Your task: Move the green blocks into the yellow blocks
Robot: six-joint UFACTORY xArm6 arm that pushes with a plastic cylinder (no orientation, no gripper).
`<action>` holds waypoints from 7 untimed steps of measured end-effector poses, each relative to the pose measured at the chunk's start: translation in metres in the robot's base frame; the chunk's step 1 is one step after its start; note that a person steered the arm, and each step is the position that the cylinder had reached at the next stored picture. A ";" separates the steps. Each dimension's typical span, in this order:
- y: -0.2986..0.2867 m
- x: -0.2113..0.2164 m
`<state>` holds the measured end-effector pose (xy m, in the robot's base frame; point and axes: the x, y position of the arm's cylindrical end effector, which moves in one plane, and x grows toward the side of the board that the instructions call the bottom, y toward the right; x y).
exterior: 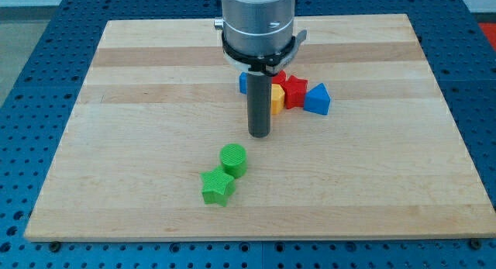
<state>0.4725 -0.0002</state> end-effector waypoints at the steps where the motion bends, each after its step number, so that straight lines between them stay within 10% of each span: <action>1: -0.013 0.006; 4: -0.121 0.021; 7: -0.106 0.111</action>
<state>0.5834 -0.1066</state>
